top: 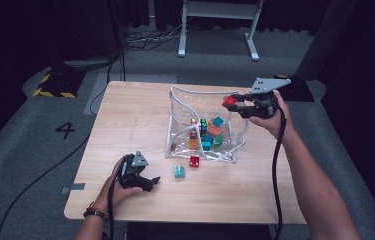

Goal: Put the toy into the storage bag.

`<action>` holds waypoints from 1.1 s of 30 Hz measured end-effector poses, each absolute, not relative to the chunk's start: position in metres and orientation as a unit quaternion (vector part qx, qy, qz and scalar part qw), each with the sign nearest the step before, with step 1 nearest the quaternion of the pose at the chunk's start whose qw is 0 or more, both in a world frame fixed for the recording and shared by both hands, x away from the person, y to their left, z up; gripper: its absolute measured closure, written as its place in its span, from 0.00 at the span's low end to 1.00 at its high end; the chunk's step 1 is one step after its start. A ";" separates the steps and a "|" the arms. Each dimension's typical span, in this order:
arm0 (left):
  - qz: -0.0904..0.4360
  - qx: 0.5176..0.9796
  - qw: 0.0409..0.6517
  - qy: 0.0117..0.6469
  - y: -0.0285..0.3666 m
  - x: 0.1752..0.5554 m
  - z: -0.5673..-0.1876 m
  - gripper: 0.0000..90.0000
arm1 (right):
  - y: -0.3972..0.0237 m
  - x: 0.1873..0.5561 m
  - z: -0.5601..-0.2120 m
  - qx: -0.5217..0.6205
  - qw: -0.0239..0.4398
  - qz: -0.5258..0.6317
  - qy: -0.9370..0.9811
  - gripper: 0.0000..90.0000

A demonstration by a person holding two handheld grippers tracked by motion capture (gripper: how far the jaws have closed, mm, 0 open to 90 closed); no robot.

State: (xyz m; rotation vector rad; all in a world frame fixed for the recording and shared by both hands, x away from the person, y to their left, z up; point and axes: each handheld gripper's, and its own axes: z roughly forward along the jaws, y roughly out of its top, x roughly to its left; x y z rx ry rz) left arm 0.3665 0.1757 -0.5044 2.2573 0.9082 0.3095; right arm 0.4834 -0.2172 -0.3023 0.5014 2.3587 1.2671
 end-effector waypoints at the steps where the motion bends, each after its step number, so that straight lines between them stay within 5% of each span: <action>1: 0.118 0.867 0.338 0.348 0.176 0.367 -0.504 0.10 | -0.214 0.484 -0.303 0.176 0.207 0.450 0.850 0.66; 33: 0.118 0.867 0.337 0.348 0.176 0.367 -0.504 0.10 | -0.170 0.512 -0.344 0.153 0.140 0.201 0.957 0.66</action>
